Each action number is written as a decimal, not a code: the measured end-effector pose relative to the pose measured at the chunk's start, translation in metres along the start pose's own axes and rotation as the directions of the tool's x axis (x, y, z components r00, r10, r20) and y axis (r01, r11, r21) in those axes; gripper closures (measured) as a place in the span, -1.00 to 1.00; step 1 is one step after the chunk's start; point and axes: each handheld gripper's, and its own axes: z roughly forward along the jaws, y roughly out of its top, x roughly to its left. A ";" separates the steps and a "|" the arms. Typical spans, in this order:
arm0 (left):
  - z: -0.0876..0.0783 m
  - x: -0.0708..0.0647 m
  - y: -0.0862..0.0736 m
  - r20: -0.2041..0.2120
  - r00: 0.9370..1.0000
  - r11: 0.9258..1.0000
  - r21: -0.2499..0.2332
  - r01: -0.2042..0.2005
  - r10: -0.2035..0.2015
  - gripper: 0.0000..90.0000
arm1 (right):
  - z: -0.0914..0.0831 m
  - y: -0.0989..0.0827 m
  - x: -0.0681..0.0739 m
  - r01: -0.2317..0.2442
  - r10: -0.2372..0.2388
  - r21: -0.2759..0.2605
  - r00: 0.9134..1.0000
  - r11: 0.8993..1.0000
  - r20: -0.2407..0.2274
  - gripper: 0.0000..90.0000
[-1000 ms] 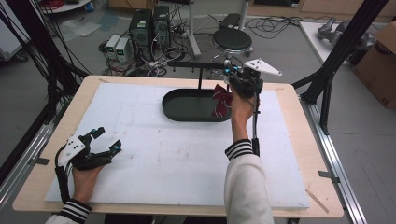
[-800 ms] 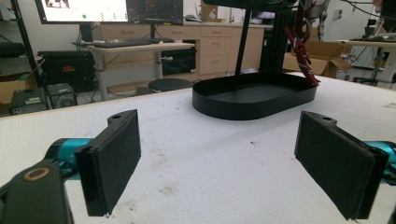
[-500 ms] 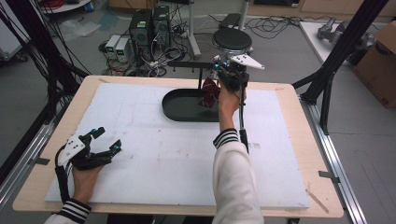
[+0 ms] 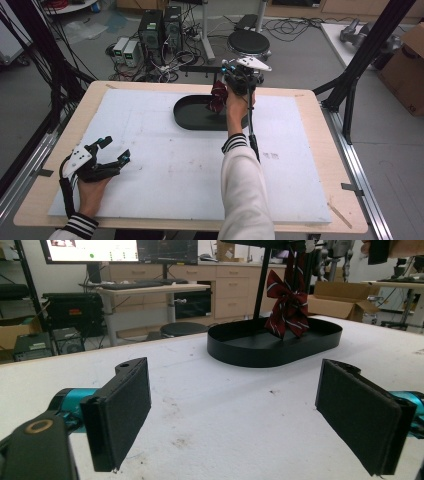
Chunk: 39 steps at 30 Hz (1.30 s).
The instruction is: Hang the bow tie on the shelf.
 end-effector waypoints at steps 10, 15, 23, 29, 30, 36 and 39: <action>0.000 0.000 0.000 -0.004 1.000 1.000 -0.003 0.000 0.000 -0.67 | 0.009 -0.003 0.003 0.010 -0.010 0.063 1.000 0.998 -0.004 0.94; -0.001 0.000 0.000 -0.002 1.000 1.000 -0.009 0.001 -0.001 -0.67 | 0.011 -0.004 0.004 0.021 -0.019 0.086 1.000 0.996 -0.016 0.94; -0.003 -0.001 -0.001 0.000 1.000 0.999 -0.034 -0.004 0.004 -0.67 | 0.016 -0.008 0.007 0.063 -0.061 0.137 0.998 0.989 -0.022 0.94; -0.003 0.000 -0.001 0.001 1.000 0.999 -0.036 -0.005 0.005 -0.67 | 0.018 -0.010 0.010 0.085 -0.082 0.163 0.996 0.983 -0.027 0.86; -0.003 0.000 -0.001 0.000 1.000 0.999 -0.035 -0.005 0.005 -0.67 | 0.018 -0.010 0.011 0.096 -0.092 0.166 0.995 0.981 -0.033 0.80; -0.003 -0.001 -0.001 0.002 1.000 0.999 -0.036 -0.004 0.004 -0.67 | 0.012 -0.005 0.013 0.117 -0.106 0.181 0.992 0.977 -0.067 0.30; -0.003 -0.001 -0.001 0.001 1.000 0.999 -0.037 -0.007 0.007 -0.67 | 0.006 -0.001 0.014 0.114 -0.099 0.178 0.991 0.977 -0.094 -0.30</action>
